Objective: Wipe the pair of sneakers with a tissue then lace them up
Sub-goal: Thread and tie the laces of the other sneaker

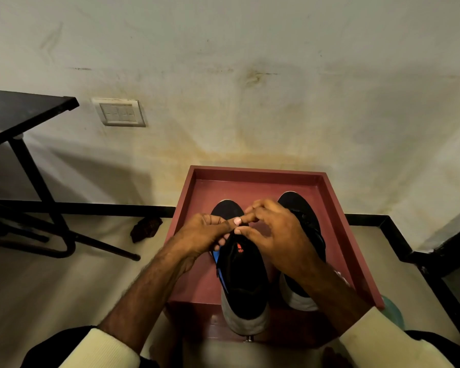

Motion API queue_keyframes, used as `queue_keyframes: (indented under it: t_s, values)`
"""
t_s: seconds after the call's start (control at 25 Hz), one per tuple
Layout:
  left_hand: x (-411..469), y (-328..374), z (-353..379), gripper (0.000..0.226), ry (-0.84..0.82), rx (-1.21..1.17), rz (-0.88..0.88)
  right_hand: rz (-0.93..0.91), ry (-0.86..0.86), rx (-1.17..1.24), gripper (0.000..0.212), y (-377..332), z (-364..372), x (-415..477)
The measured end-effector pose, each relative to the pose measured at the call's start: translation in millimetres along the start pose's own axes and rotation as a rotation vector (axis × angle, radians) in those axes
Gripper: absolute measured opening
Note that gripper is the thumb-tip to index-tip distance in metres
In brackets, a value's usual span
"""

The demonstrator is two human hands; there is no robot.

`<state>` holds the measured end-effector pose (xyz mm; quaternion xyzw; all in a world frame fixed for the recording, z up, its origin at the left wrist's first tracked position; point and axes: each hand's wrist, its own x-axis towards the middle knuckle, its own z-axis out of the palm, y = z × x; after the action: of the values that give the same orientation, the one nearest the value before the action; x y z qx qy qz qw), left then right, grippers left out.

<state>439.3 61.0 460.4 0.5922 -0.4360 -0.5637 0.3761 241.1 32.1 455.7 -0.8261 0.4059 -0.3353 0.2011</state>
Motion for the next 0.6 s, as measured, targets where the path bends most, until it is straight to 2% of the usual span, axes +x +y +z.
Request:
queue_keyframes:
  t_s: [0.12,0.2,0.32,0.44,0.6]
  values:
    - [0,1,3,0.033,-0.032,-0.075,-0.043,0.044,0.016,0.159,0.013,1,1,1]
    - [0,-1,-2,0.033,-0.007,-0.028,-0.072,0.087,0.004,0.18,0.013,4,-2,1]
    - [4,-8,-18,0.035,0.086,0.312,-0.109,0.167,-0.005,0.119,0.017,16,-13,0]
    - [6,-12,-25,0.039,0.102,0.605,-0.14,0.219,-0.069,0.025,0.019,26,-22,-2]
    - [5,-7,-25,0.039,0.099,0.795,-0.154,0.252,-0.136,-0.061,0.023,27,-26,-5]
